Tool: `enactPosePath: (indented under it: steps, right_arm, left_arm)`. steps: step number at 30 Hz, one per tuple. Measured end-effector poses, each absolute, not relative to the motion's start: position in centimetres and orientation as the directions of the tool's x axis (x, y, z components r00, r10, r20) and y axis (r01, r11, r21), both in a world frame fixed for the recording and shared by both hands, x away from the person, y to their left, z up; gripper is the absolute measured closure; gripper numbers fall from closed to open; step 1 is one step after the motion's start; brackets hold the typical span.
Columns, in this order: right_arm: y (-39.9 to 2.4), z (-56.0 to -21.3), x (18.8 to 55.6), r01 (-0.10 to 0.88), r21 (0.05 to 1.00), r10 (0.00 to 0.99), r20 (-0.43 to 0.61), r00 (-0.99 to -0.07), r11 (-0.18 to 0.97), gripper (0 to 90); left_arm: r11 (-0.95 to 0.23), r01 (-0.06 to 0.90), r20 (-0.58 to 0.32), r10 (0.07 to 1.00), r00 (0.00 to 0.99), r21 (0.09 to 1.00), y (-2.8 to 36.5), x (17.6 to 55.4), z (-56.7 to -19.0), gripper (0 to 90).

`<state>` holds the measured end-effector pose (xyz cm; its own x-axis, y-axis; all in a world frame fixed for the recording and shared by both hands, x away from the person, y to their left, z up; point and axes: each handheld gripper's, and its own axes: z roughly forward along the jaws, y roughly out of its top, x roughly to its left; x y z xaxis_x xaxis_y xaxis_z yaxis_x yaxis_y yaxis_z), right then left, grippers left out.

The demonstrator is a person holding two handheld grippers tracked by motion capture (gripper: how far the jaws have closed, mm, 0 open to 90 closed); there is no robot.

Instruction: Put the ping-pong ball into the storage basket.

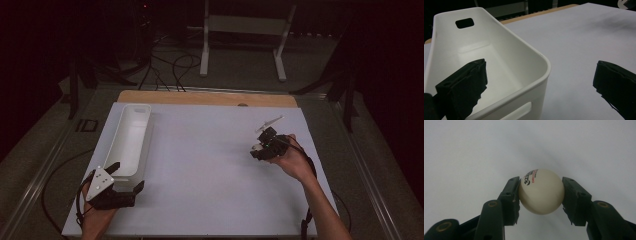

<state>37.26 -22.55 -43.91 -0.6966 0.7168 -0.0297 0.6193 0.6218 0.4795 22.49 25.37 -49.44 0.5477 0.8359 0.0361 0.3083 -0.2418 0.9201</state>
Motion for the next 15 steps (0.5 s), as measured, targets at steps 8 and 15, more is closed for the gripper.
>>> enactPosePath:
  steps: [8,15]
  right_arm:
    - [-22.36,-43.39,37.36,0.618,0.479,0.717,-0.037,-0.696,0.623,50.5]
    - [-22.16,-42.89,37.51,0.611,0.484,0.715,-0.045,-0.698,0.626,50.5]
  left_arm:
    - [-0.242,0.308,0.037,0.836,0.548,0.92,25.38,22.49,-49.44,0.0]
    - [-0.244,0.308,0.038,0.835,0.548,0.92,25.38,22.49,-49.44,0.0]
